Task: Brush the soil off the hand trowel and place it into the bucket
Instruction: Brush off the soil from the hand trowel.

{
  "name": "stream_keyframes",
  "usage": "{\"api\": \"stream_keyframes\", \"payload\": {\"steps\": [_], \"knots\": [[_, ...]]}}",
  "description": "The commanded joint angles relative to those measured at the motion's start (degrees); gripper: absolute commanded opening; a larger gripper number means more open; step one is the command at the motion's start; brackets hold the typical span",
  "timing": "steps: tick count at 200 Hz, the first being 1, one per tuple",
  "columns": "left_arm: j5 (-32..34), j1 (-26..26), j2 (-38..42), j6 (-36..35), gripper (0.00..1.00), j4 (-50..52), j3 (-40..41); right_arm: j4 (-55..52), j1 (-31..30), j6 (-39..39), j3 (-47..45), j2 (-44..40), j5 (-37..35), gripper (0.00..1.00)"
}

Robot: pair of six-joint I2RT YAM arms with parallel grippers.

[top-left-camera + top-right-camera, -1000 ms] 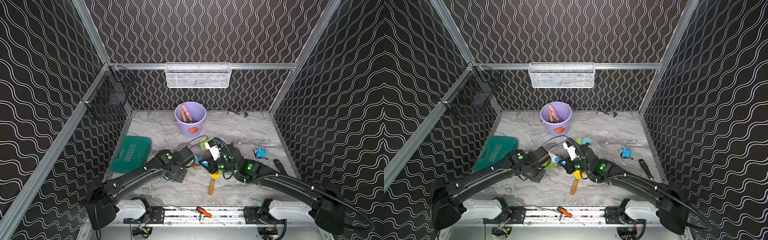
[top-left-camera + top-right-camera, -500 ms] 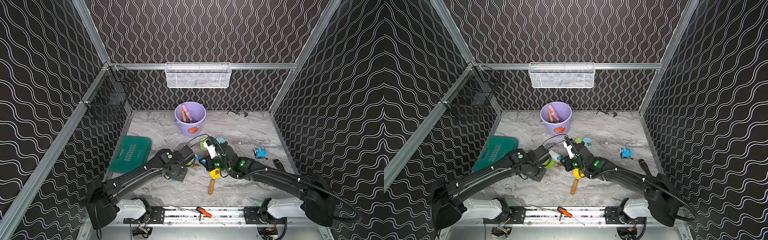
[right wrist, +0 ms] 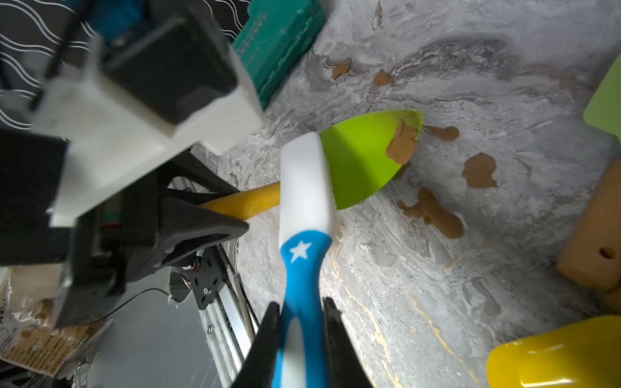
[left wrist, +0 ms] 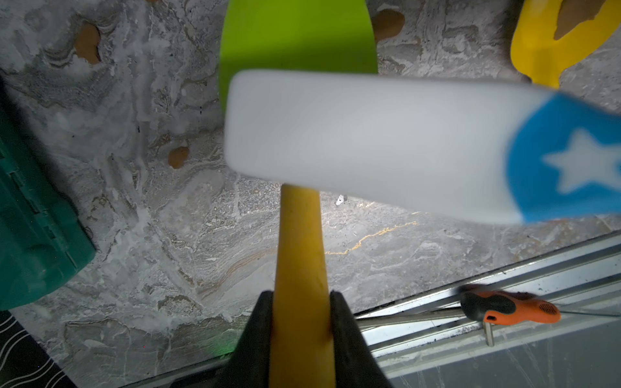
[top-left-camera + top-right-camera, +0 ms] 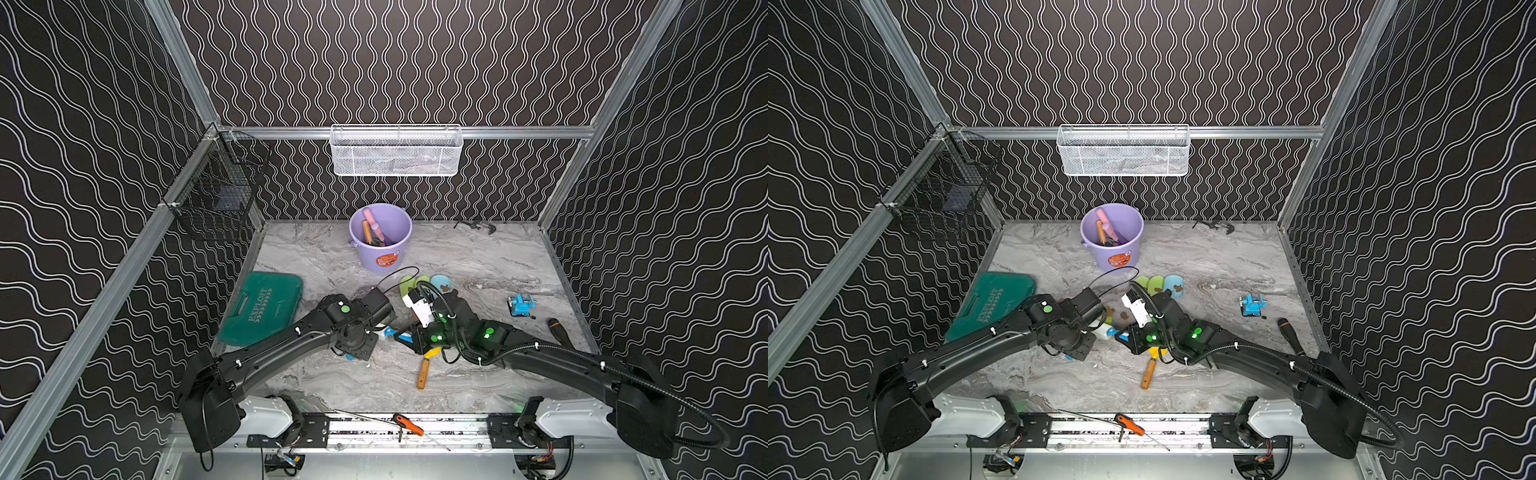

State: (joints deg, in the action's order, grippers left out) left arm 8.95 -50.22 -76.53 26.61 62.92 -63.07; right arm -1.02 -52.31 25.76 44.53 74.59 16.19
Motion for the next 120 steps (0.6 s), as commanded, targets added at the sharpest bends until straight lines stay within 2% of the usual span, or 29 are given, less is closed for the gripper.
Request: {"api": "stream_keyframes", "payload": {"steps": [1, 13, 25, 49, 82, 96, 120], "knots": [[0.10, 0.53, 0.31, -1.11, 0.00, -0.78, 0.12, -4.59, 0.57, -0.07, 2.89, 2.20, -10.15, 0.00], [0.15, 0.81, 0.31, -1.20, 0.00, -0.99, 0.73, -8.35, 0.73, -0.33, 5.69, 3.10, -15.82, 0.00], [-0.32, 1.40, 0.33, -1.34, 0.00, -1.34, 1.25, -7.59, 0.81, -0.87, 6.28, 2.05, -16.90, 0.00], [-1.11, 2.46, 0.45, -1.82, 0.00, -1.98, 1.65, -2.84, 0.72, -1.99, 5.57, -1.04, -10.81, 0.00], [-1.82, 3.80, 0.16, -3.03, 0.00, -2.42, 1.50, 1.46, 0.20, -0.11, 3.23, -0.05, -0.27, 0.00], [-2.18, 4.00, 0.21, -3.31, 0.00, -2.45, 1.46, 2.26, 0.20, 0.88, 1.67, 1.35, 1.10, 0.00], [-3.00, 4.40, 0.72, -3.58, 0.00, -2.66, 1.63, 0.57, 2.89, 2.66, 0.46, 3.76, -2.69, 0.00]]}}
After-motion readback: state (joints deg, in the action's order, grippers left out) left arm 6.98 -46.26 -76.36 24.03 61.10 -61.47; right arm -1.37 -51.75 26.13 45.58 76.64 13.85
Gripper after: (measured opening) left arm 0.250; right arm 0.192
